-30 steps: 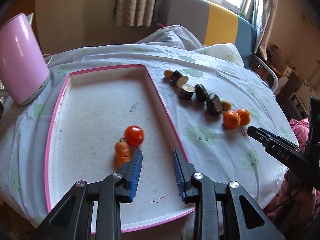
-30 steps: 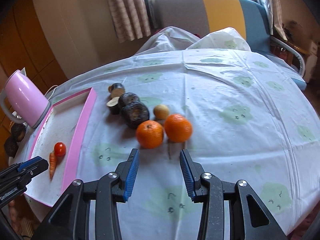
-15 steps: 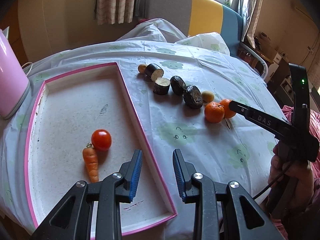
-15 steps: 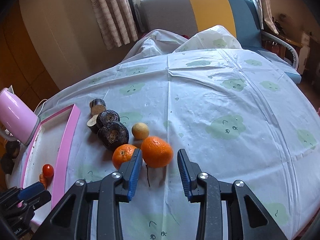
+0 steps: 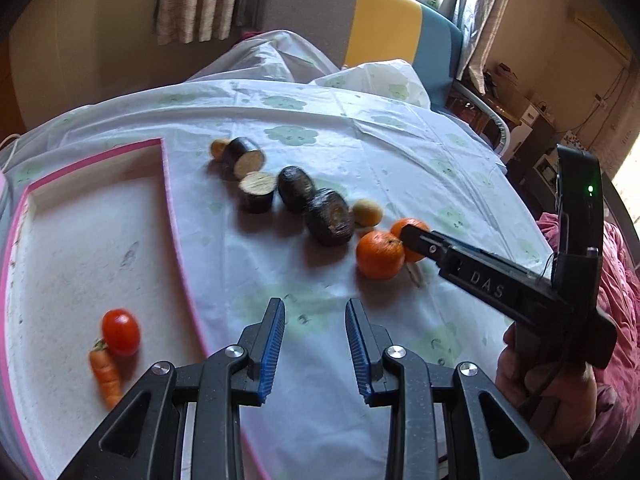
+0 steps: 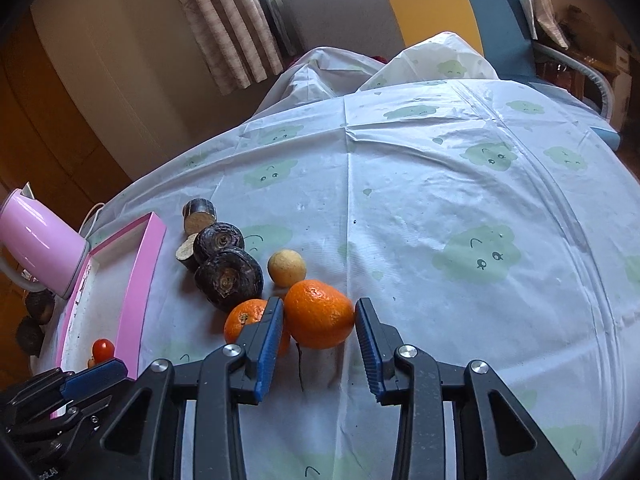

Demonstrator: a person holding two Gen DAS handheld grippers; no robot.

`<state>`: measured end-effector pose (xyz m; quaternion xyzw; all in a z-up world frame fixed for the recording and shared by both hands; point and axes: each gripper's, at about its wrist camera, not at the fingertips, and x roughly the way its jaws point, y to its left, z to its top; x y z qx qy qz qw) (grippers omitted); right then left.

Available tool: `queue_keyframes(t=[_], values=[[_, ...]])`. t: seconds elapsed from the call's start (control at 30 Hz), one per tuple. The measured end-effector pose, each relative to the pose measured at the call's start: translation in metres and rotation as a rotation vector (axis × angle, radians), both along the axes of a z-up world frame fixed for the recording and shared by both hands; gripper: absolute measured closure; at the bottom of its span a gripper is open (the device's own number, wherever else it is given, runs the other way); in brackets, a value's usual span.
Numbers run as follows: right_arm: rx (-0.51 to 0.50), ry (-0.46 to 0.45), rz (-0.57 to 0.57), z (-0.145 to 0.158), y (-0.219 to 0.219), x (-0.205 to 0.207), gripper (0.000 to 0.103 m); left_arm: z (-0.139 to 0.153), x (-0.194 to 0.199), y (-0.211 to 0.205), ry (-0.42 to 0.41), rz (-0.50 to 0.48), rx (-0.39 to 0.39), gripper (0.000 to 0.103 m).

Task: Organize fruits
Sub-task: 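Grasp one mandarin with the right tool while the left tool grasps the other mandarin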

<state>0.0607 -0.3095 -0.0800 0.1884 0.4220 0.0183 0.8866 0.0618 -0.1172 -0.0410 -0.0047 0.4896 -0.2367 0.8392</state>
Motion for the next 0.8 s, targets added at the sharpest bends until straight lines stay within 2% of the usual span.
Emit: queue_keyframes(t=[0.13, 0.43, 0.67, 0.8], values=[[0.034, -0.002, -0.017, 0.000, -0.009, -0.002, 0.067, -0.004, 0.010, -0.020, 0.016, -0.037, -0.028, 0.065], [0.003, -0.006, -0.058, 0.000, -0.030, -0.004, 0.068, -0.017, 0.026, -0.061, 0.018, -0.097, -0.006, 0.063], [0.047, -0.008, -0.061, -0.003, -0.038, -0.003, 0.067, -0.027, 0.035, -0.069, 0.031, -0.101, 0.002, 0.061], [0.069, -0.009, -0.072, -0.004, -0.042, -0.002, 0.063, -0.038, 0.040, -0.068, 0.071, -0.082, -0.019, 0.061]])
